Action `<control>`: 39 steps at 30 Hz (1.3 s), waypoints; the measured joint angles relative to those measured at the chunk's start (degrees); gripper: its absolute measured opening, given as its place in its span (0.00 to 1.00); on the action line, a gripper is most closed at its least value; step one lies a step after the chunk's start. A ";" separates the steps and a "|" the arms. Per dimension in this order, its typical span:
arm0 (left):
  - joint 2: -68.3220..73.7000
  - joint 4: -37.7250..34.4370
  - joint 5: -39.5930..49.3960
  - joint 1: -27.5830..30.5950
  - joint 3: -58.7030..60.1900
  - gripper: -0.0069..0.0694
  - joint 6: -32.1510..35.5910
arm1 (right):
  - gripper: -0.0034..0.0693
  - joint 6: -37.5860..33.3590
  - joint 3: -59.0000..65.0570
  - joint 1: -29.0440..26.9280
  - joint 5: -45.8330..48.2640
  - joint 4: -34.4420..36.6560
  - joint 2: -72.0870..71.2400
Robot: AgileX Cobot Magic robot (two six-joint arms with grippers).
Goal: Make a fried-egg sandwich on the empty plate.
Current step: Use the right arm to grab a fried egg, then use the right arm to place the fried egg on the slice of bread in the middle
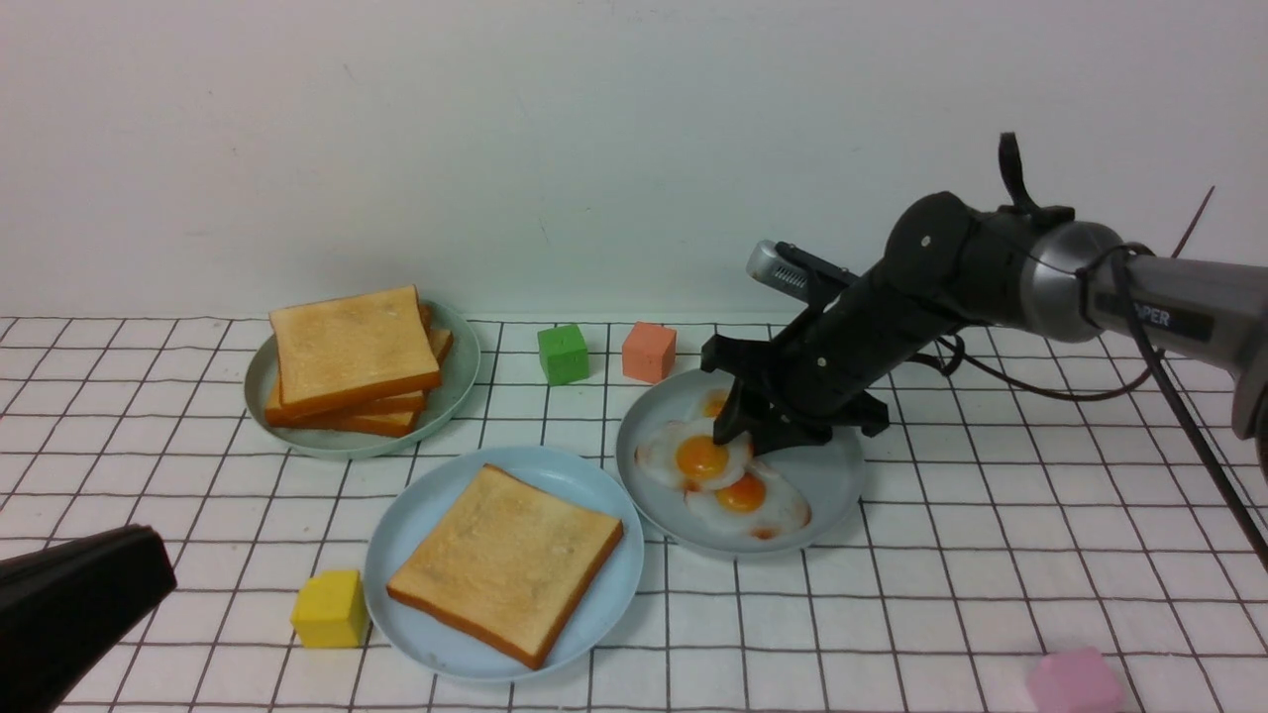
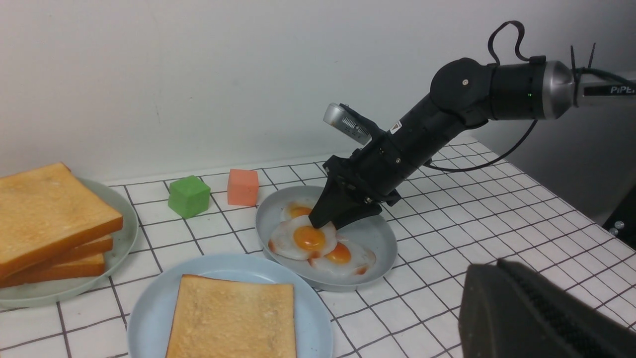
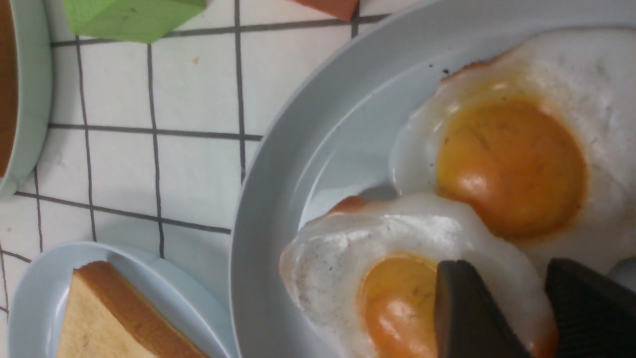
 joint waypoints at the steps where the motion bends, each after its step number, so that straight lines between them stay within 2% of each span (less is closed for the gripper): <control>1: 0.00 0.00 0.00 0.00 0.00 0.07 0.00 | 0.32 0.00 0.00 0.00 0.09 0.00 0.00; 5: 0.00 0.00 0.00 0.00 0.00 0.07 0.00 | 0.20 0.00 -0.18 -0.40 1.87 0.70 -0.43; 11: 0.00 0.00 0.05 0.00 0.00 0.07 0.00 | 0.17 -0.83 -0.18 -1.50 4.90 0.71 -3.36; 17: 0.62 0.19 0.79 0.00 0.00 0.07 0.00 | 0.15 -5.01 -0.18 -1.73 12.31 2.94 -11.77; 21: 3.49 0.92 4.24 0.00 0.00 0.07 -1.18 | 0.15 -9.61 -0.18 2.92 14.96 8.65 -14.74; 27: 6.60 3.70 5.67 0.00 0.00 0.07 -4.93 | 0.15 -11.72 -0.18 11.47 11.15 12.59 -11.09; 39: 6.78 5.45 6.05 0.00 0.00 0.07 -5.53 | 0.15 -11.74 -0.13 12.42 5.24 16.64 -1.48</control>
